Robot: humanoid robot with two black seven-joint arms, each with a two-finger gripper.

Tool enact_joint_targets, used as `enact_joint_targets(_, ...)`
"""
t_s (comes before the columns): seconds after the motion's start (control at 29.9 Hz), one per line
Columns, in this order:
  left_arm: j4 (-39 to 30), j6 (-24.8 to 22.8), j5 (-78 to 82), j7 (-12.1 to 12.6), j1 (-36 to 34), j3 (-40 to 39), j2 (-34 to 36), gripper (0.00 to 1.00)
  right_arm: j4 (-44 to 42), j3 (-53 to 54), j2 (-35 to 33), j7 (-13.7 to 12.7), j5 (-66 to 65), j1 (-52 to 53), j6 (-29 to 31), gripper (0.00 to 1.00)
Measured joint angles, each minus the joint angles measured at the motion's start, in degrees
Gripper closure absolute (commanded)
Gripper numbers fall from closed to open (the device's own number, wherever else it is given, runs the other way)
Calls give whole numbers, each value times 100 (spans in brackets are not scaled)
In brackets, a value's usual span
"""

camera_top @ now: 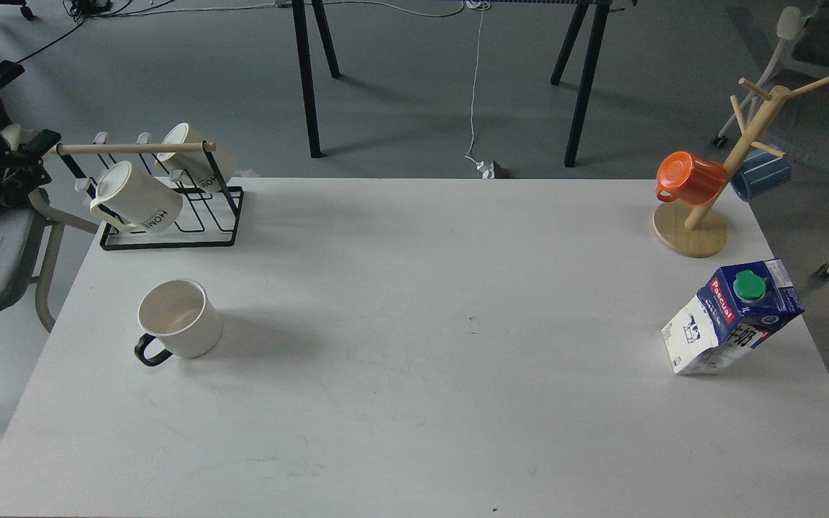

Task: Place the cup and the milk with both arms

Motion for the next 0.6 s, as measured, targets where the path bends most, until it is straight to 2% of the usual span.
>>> enact_joint_targets(0.33, 226, 0, -183, 0, 193, -56, -14, 0, 34, 0, 142, 0, 8, 74, 0, 2)
enact_joint_targets(0.5, 648, -5, -222, 0, 78, -100, -687, 0, 26, -23, 165, 0, 0, 52, 0, 2)
enact_joint_targets(0.6, 684, -4, -48, 0, -109, -99, -568, 0, 71, -55, 165, 0, 2, 22, 0, 2)
